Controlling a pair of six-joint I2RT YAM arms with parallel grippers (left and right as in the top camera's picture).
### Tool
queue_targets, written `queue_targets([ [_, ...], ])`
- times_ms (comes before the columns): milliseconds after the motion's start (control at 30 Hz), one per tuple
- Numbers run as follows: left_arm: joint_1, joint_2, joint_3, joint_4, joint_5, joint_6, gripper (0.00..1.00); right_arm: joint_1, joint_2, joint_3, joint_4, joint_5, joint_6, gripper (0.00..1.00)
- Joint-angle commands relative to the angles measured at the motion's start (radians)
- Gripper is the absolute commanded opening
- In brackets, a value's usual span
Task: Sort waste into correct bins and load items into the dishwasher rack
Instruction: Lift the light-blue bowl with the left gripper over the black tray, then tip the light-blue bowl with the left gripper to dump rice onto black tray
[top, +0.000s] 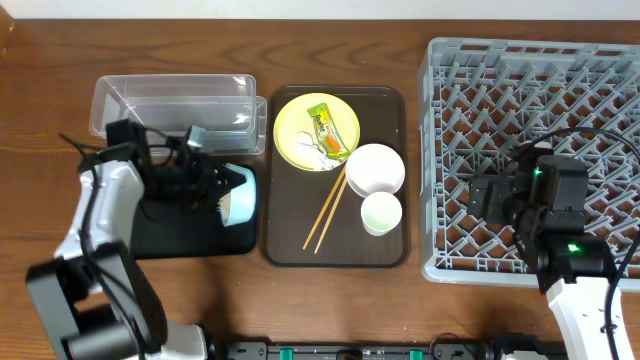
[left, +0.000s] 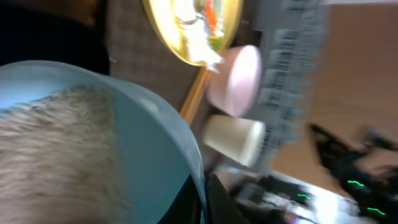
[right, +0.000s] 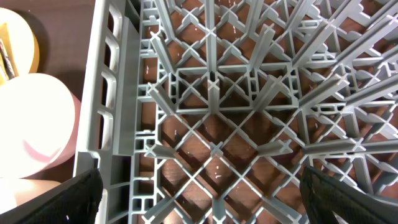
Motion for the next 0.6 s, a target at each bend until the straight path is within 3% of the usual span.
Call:
queue_targets([
  [0,0.064,0.076,-0.009,-0.049,0.276,0.144,0.06,0.007,-0.006,0.022,-0.002,0.003,0.005,0.99],
  [233,0.163,0.18,-0.009,-0.122,0.313,0.138,0.06,0.007,-0.006,0.022,-0.005,0.003,0.005,0.99],
  [367,0.214,0.197,-0.009,-0.155,0.33,0.058,0.06,0.007,-0.006,0.022,-0.006,0.003,0.005,0.99],
  [567,0.276,0.198,-0.009,-0.158,0.483,-0.029,0.06,0.007,-0.006,0.022,-0.009,0.003,0.005,0.99],
])
